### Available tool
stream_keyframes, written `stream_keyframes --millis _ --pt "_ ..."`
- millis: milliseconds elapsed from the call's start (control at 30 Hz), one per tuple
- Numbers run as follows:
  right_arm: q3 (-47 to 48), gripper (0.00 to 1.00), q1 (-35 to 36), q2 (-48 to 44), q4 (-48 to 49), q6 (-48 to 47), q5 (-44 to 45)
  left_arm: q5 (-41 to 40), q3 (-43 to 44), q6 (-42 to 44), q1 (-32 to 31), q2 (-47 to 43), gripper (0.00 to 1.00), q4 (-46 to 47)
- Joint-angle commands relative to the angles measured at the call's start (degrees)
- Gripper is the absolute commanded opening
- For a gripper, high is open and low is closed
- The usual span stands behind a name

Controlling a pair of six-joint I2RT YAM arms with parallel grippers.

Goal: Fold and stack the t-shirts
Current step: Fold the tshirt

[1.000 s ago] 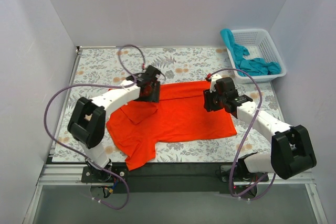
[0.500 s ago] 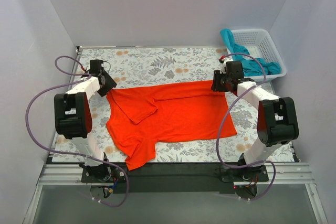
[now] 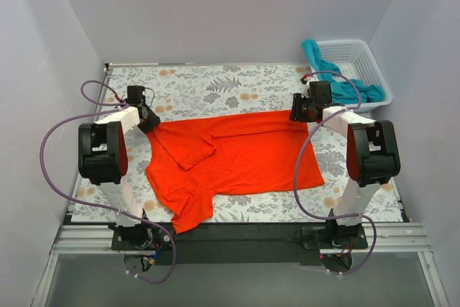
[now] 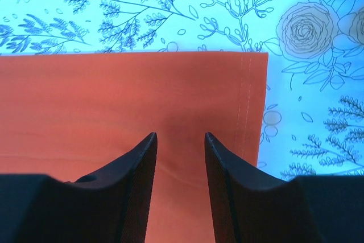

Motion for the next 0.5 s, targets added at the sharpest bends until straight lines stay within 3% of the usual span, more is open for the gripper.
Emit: stream_keyframes --millis 0,100,300,433,467 --pt "3.13 0.45 -0.95 2.88 2.63 0.52 -0.76 -3.28 -1.81 -0.62 -0.15 -3.35 0.29 1.38" --pt "3.92 0.43 -1.39 5.25 4.65 0.78 -0.76 -5.04 -2.34 -0.27 0.03 -3.62 0.25 1.73" --pt "4.02 0.40 -2.71 8.33 4.83 1.40 0.38 -7.69 -1.29 0.25 1.08 -2.13 0.02 1.73" --pt "4.54 0.40 -4.29 8.86 4.92 2.36 -0.23 -7.60 0.47 0.61 1.61 -0.90 0.01 2.08" --pt "5.07 0.40 -4.47 9.12 4.83 2.54 -0.76 -6.56 1.08 0.78 1.61 0.41 0.04 2.17"
